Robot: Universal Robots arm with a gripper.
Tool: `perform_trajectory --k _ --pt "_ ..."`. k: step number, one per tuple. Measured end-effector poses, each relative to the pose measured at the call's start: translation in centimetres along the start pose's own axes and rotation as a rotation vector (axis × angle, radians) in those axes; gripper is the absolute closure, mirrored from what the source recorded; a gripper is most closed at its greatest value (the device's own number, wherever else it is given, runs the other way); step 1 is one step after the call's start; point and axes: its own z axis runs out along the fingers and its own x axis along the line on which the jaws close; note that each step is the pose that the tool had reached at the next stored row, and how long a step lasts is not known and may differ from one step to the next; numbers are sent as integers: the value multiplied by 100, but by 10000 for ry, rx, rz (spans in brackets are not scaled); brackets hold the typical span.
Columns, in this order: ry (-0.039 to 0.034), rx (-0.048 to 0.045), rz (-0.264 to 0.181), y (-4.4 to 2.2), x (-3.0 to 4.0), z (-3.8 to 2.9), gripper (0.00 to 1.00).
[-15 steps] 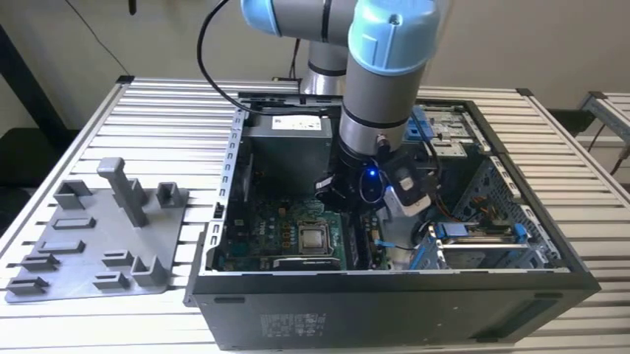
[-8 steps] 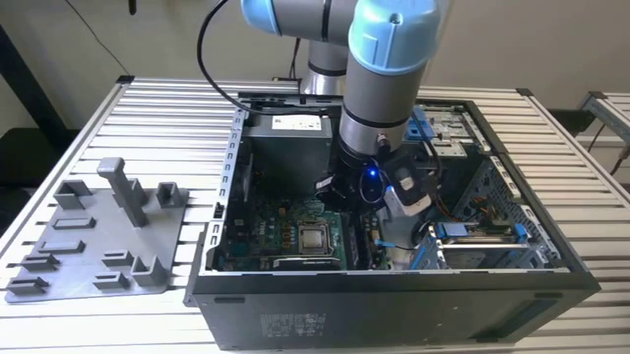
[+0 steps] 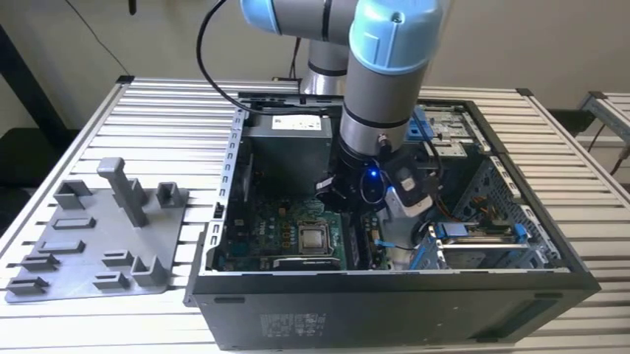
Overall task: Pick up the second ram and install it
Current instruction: 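Insert the second ram into the second slot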
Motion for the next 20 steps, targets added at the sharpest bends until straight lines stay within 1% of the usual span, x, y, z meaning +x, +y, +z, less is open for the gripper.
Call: perform_trajectory --k 15,20 --pt "1 0 0 -1 -15 13 87" --pt "0 -1 0 -1 -18 39 87"
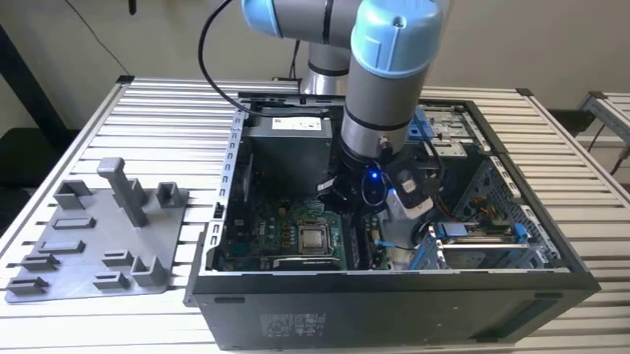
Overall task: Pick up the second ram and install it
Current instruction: 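Insert the second ram into the second slot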
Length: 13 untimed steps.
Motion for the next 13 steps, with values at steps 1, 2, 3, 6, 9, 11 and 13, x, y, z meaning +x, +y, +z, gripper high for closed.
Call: perform_trajectory --k 1,2,3,6,9,11,13 --pt "1 3 0 1 0 3 87" --pt "1 3 0 1 0 6 87" --pt "1 8 -1 1 0 8 87" --pt "2 52 -2 1 0 9 87" --pt "3 170 -5 3 0 7 87" --pt "4 278 -10 6 -1 4 87" --pt "5 378 -14 11 -1 -13 87"
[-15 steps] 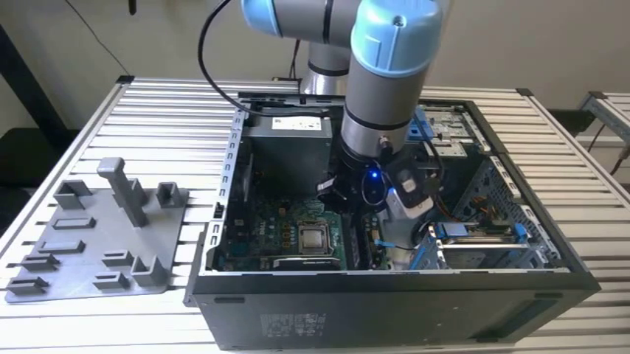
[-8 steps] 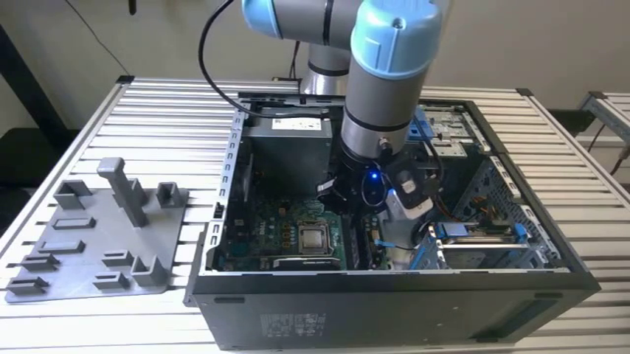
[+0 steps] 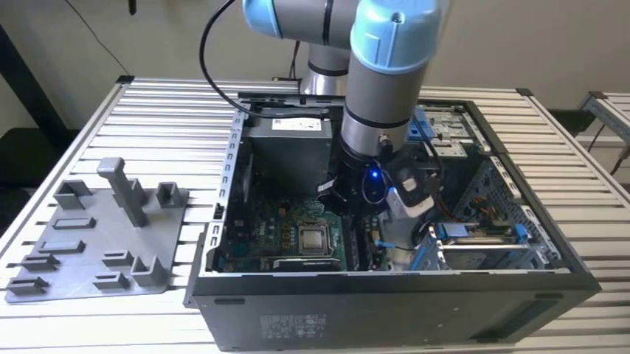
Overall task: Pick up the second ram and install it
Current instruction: 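Insert the second ram into the second slot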
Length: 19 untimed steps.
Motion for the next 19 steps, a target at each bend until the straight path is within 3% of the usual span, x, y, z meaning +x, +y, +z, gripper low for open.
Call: perform_trajectory --k 6,13,14,17,19 --pt "4 201 -8 5 -1 -34 87" --pt "4 273 -10 51 -5 -130 87" --pt "3 339 -12 56 -5 -141 87" --pt "14 715 -24 88 -5 -143 87" --pt "15 864 -30 143 -6 -141 87"
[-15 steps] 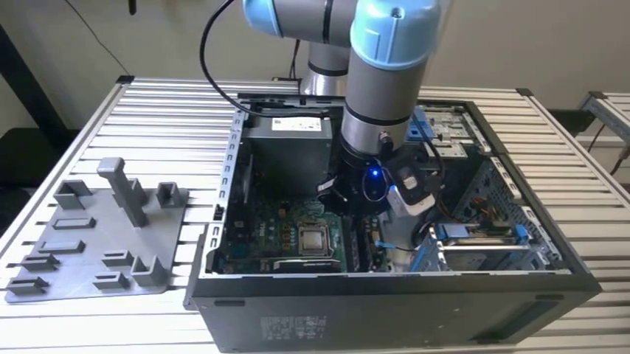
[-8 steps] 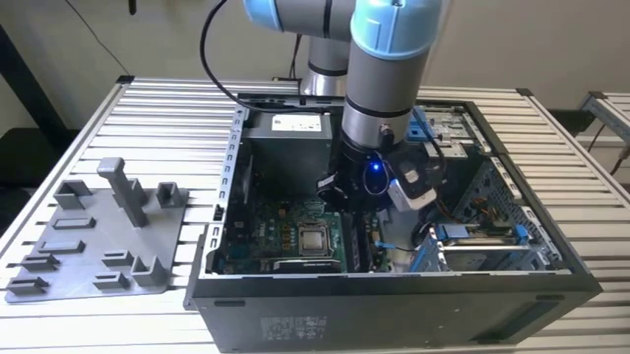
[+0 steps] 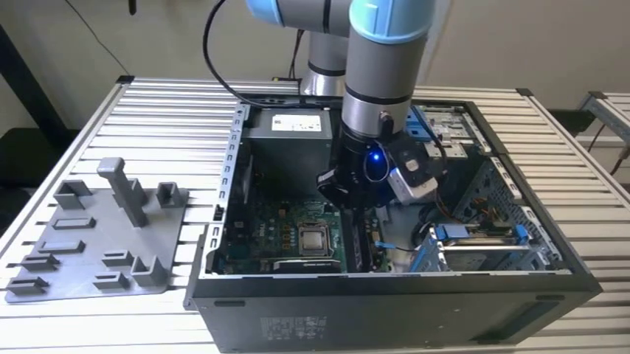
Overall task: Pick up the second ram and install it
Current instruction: 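Insert the second ram into the second slot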
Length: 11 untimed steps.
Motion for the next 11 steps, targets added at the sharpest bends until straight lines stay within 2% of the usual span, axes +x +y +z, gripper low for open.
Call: perform_trajectory --k 2,4,8,10,11 --pt "1 14 0 48 0 5 87" --pt "-1 27 0 68 0 31 87" --pt "6 161 19 118 1 73 87" --pt "37 287 17 142 1 79 87" --pt "50 387 15 148 1 81 87"
